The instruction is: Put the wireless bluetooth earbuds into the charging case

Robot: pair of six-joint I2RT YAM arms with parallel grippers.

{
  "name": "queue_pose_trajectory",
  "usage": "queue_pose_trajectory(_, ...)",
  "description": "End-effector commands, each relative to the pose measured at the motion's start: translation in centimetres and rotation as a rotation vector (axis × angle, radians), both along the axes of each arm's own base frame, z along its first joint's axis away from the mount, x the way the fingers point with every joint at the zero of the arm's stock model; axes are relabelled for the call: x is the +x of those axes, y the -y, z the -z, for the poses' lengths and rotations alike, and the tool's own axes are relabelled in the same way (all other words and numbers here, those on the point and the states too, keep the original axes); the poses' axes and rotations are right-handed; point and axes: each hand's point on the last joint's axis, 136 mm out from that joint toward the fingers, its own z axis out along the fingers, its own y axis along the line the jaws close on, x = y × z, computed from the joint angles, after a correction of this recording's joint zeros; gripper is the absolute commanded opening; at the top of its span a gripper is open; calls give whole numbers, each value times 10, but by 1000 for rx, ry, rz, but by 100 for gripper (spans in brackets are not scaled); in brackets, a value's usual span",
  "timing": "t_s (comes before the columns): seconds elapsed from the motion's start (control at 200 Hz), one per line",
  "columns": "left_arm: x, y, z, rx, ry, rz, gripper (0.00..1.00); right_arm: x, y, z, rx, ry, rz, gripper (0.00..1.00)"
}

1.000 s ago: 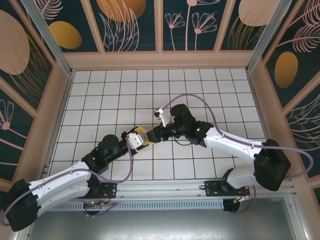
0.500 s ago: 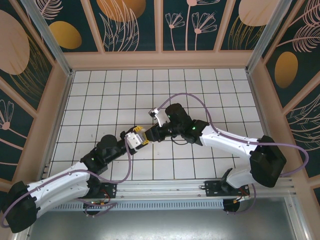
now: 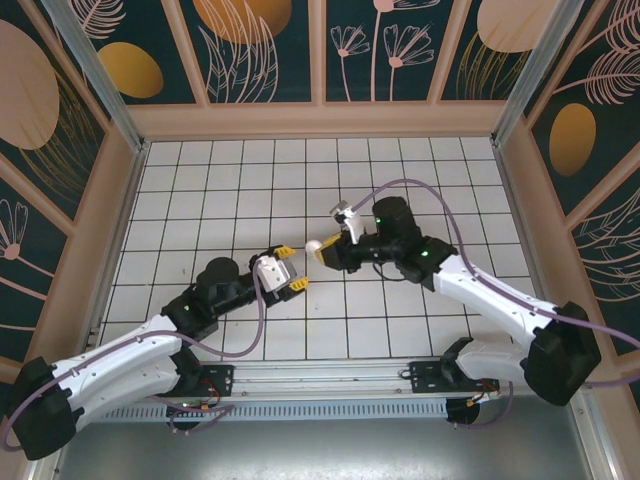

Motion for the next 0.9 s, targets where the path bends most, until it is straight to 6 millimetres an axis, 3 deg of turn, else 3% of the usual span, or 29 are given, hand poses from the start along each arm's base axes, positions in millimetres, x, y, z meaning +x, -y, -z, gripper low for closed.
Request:
queue_pose_trajectory(0.0, -17, 13, -4, -9, -55, 117, 59, -23, 12, -6, 25, 99, -192, 22)
queue_pose_trajectory(0.34, -32, 31, -6, -1, -134, 255, 56, -56, 24, -15, 77, 276, -466, 21)
queue_pose_trajectory(0.896, -47, 38, -6, -24, -170, 349, 50, -61, 24, -9, 6, 472, -637, 15)
